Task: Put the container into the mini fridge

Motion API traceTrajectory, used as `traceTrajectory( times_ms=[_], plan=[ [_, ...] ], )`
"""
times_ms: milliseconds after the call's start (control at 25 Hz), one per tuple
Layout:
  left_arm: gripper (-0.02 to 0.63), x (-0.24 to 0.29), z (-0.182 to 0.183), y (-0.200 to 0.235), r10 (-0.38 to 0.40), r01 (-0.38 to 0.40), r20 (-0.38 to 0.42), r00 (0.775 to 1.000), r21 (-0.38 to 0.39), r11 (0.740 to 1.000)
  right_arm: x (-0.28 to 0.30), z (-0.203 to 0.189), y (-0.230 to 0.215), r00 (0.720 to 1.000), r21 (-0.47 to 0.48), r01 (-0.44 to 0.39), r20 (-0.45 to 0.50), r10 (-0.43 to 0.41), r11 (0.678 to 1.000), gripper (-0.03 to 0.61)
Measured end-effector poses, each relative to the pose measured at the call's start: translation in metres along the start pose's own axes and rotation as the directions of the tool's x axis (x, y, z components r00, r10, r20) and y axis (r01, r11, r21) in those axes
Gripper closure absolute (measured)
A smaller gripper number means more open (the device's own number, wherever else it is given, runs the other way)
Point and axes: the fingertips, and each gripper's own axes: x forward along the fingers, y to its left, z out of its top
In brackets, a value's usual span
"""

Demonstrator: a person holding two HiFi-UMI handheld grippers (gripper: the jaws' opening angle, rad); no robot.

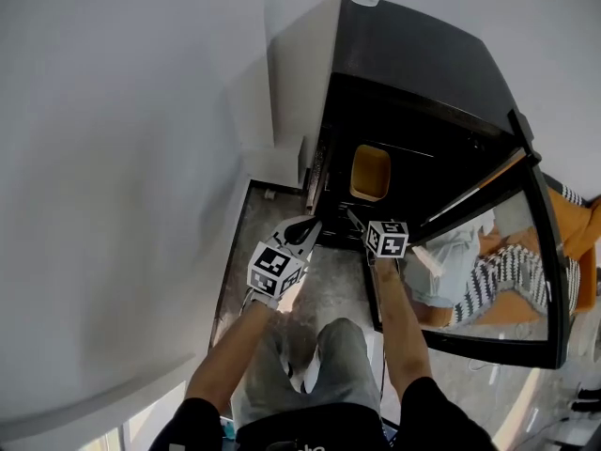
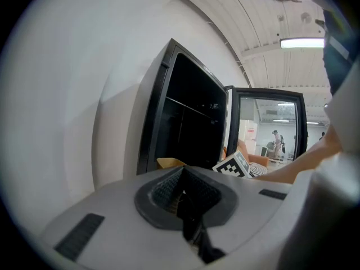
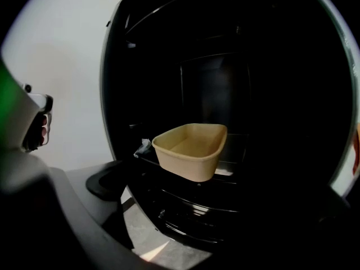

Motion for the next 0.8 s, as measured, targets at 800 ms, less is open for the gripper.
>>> traceTrajectory(
  times_ms=[800],
  plan=[
    [0.607, -0.090, 0.206, -0.110, 0.024, -0.027, -0.104, 0.994, -0.028, 0.999, -0.246, 0.154, 0.059, 0.994, 0.066, -0.099, -0.043, 0.102, 0.993, 0.137]
  ],
)
